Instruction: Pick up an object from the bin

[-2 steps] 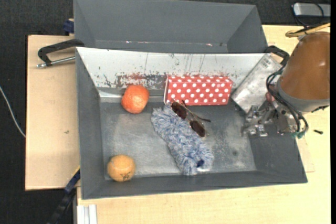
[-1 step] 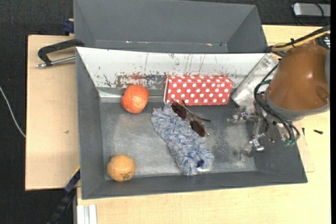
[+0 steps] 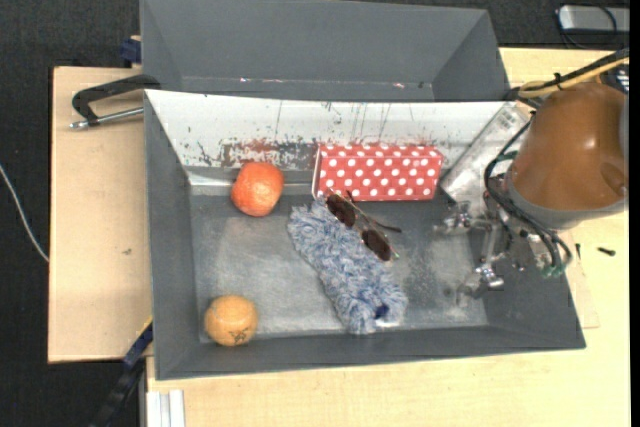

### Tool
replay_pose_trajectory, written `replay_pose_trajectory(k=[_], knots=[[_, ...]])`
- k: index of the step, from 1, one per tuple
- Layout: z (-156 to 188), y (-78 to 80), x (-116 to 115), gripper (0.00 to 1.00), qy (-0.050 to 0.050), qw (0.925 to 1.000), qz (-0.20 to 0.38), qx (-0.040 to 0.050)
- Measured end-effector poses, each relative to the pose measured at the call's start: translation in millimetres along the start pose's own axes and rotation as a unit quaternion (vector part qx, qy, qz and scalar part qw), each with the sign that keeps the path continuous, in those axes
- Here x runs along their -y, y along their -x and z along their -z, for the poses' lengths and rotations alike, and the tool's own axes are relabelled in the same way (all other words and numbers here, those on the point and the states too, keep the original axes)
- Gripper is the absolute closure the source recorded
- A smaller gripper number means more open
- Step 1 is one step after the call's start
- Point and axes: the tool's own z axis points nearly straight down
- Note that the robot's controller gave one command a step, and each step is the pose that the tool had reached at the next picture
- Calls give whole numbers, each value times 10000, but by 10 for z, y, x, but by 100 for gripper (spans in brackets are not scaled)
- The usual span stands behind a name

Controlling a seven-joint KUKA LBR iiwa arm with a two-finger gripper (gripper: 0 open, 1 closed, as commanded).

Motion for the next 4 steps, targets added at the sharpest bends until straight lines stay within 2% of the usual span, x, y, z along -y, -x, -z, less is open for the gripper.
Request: replay_pose_trajectory(k=[1,2,3,4], knots=[[-253,131,-640,100,1,9973,737,1],[-253,131,-640,100,0,9973,738,1],[290,138,-720,100,7,9990,442,-8],[-49,334,-906,0,0,9996,271,12]])
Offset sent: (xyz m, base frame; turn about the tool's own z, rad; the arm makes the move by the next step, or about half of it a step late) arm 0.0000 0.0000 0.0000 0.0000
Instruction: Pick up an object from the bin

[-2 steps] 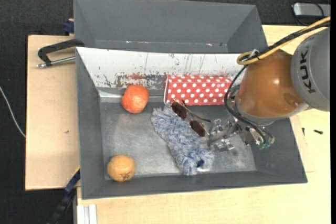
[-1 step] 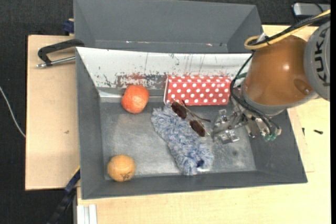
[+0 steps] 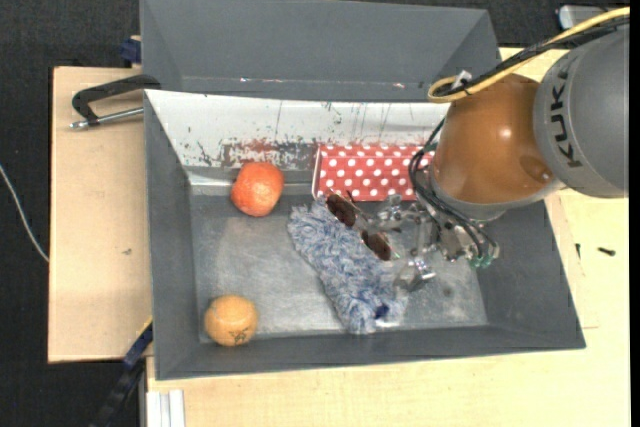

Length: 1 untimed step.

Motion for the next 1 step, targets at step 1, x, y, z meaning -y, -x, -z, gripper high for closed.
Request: replay_pose_trajectory(k=[1], knots=[[-48,13,-20,0,2,10000,-6,-7]])
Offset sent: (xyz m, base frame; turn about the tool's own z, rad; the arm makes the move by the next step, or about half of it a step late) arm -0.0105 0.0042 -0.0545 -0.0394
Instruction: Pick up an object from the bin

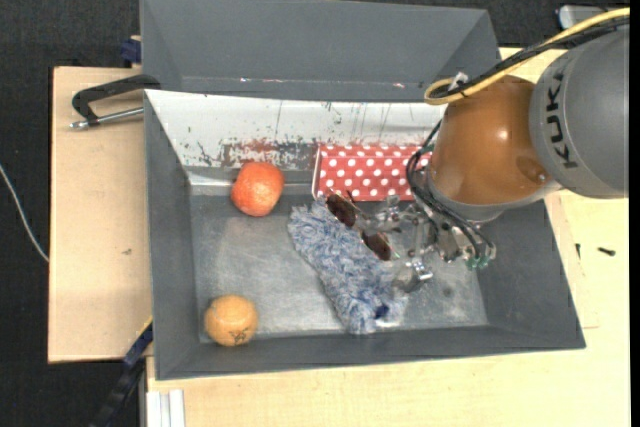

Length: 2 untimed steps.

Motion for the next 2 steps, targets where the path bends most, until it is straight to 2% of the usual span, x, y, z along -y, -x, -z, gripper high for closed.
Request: replay_pose_trajectory(k=[1,2], knots=[[-479,-91,-42,100,-9,9998,200,12],[-479,-91,-42,100,-9,9998,201,12]])
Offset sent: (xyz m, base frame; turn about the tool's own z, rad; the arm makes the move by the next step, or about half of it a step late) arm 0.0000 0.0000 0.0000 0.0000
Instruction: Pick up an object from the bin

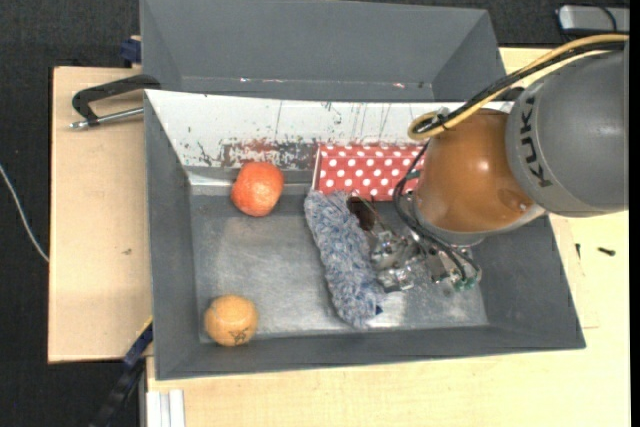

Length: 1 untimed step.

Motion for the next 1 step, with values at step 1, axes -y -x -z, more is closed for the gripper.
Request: replay_pose_trajectory(k=[1], knots=[[1070,141,316,100,2,9998,200,4]])
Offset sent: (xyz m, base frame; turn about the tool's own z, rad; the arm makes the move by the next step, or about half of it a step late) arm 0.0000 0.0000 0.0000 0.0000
